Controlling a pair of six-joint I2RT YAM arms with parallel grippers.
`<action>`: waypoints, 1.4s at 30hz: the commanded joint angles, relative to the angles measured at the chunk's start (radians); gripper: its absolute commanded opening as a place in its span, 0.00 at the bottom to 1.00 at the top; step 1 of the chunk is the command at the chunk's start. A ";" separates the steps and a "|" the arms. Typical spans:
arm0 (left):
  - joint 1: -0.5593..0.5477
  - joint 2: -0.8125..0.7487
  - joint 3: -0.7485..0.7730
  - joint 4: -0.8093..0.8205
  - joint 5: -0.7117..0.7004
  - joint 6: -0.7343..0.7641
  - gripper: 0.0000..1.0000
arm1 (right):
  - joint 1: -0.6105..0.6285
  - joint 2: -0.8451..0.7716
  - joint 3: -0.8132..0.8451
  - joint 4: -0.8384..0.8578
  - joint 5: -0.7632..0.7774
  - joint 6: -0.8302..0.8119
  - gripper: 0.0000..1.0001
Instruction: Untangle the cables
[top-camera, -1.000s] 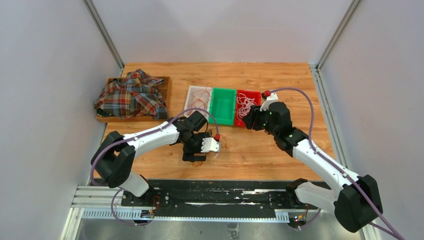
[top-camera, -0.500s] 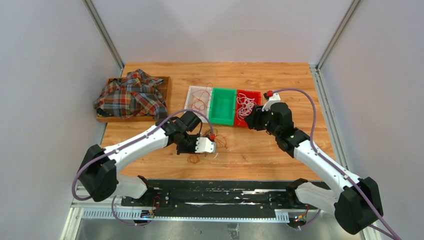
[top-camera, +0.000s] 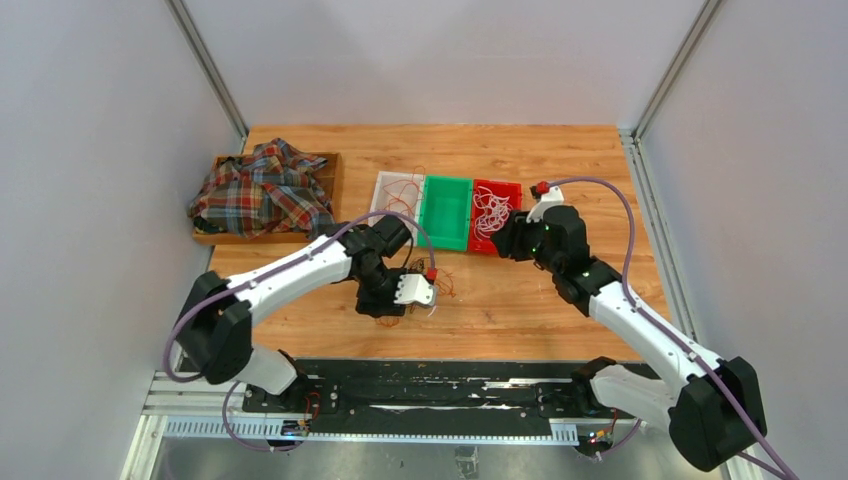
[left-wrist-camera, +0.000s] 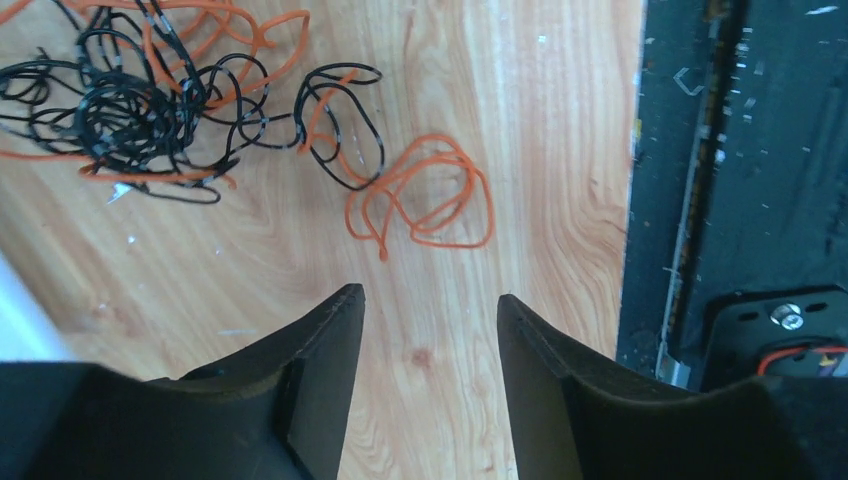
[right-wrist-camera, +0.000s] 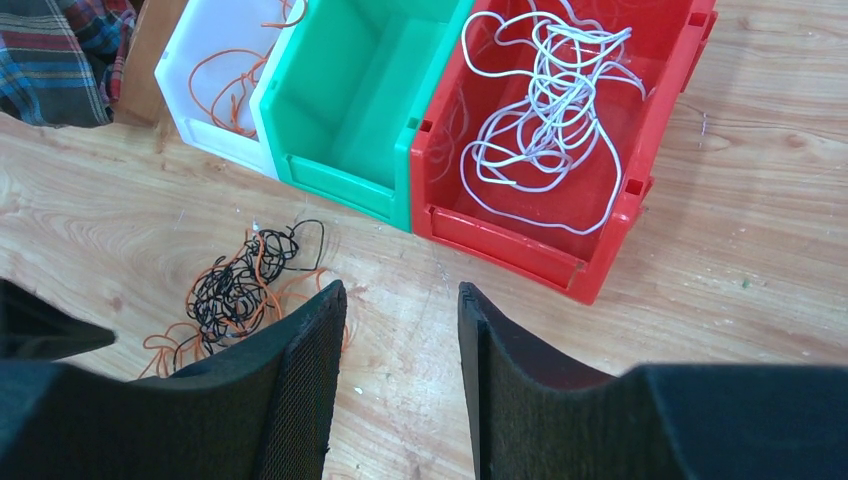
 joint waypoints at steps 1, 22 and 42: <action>-0.001 0.106 -0.017 0.125 -0.035 -0.054 0.57 | -0.019 -0.040 -0.018 0.007 0.007 0.011 0.45; -0.001 0.024 0.011 -0.112 0.002 0.111 0.00 | -0.027 -0.036 -0.019 0.032 0.003 0.023 0.43; 0.179 0.215 0.771 -0.311 0.030 0.034 0.01 | -0.033 -0.071 -0.004 0.003 0.024 0.041 0.43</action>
